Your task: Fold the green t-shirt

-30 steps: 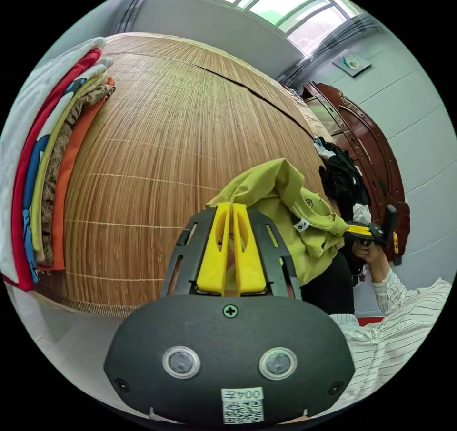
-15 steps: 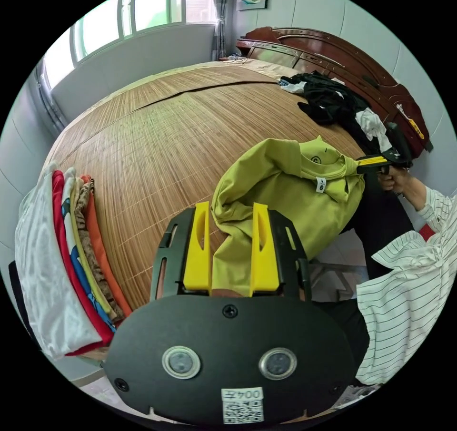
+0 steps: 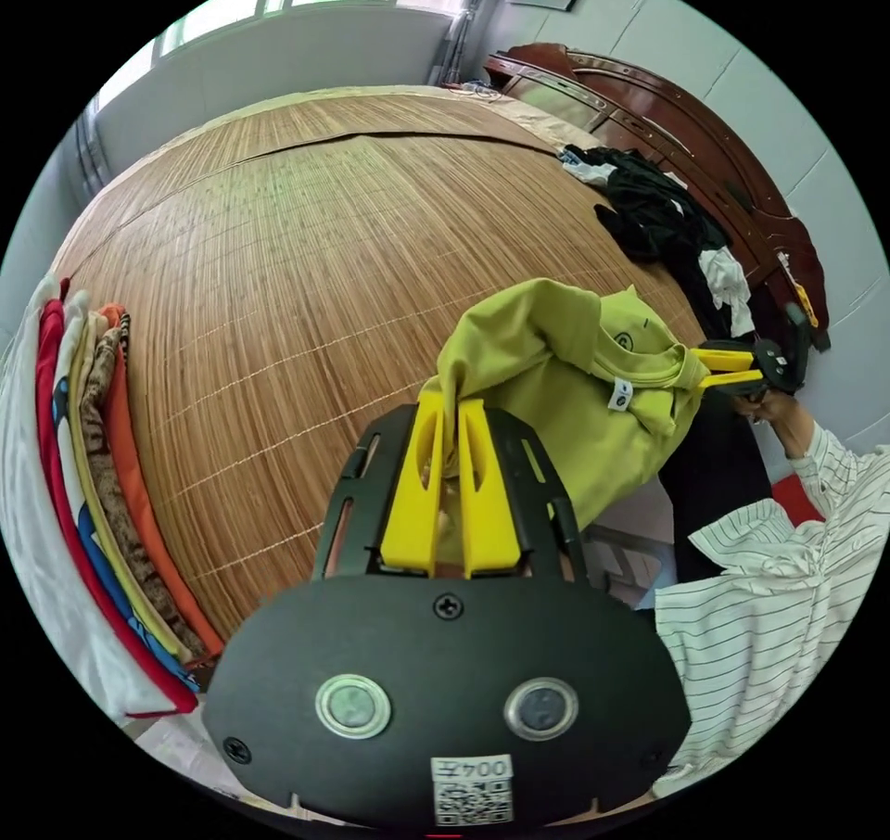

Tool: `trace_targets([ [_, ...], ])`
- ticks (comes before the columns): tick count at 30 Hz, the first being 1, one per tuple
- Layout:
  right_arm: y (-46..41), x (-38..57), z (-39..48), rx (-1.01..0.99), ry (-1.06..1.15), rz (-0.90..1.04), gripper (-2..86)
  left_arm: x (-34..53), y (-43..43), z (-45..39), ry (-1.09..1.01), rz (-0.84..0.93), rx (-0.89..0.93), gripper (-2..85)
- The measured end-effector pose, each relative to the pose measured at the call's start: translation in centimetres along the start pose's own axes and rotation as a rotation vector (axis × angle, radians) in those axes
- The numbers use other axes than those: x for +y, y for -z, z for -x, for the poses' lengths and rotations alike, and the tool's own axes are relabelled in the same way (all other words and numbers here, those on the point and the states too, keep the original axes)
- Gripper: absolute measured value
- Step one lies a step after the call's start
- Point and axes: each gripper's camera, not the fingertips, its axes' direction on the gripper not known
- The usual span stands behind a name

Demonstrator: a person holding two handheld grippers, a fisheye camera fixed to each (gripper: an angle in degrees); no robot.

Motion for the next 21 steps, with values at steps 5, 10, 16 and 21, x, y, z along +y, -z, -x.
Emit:
trace_targets([
  [5, 1.8, 1.9, 1.9, 0.089, 0.001, 0.019, 0.6, 3.3, 4.4, -3.6, 0.053, -0.112, -0.095, 1.5],
  [10, 9.6, 4.3, 2.1, 0.161, -0.152, -0.233, -0.4, 5.7, 11.3, -8.2, 0.044, -0.246, -0.169, 0.8],
  [16, 22.8, 6.1, 4.8, 0.253, -0.209, -0.579, -0.7, 8.1, 21.7, -14.9, -0.069, -0.435, -0.236, 0.5],
  [21, 32.8, 6.2, 10.3, 0.376, -0.094, -0.731, -0.7, 10.3, 30.3, -18.9, -0.095, -0.604, -0.293, 0.4],
])
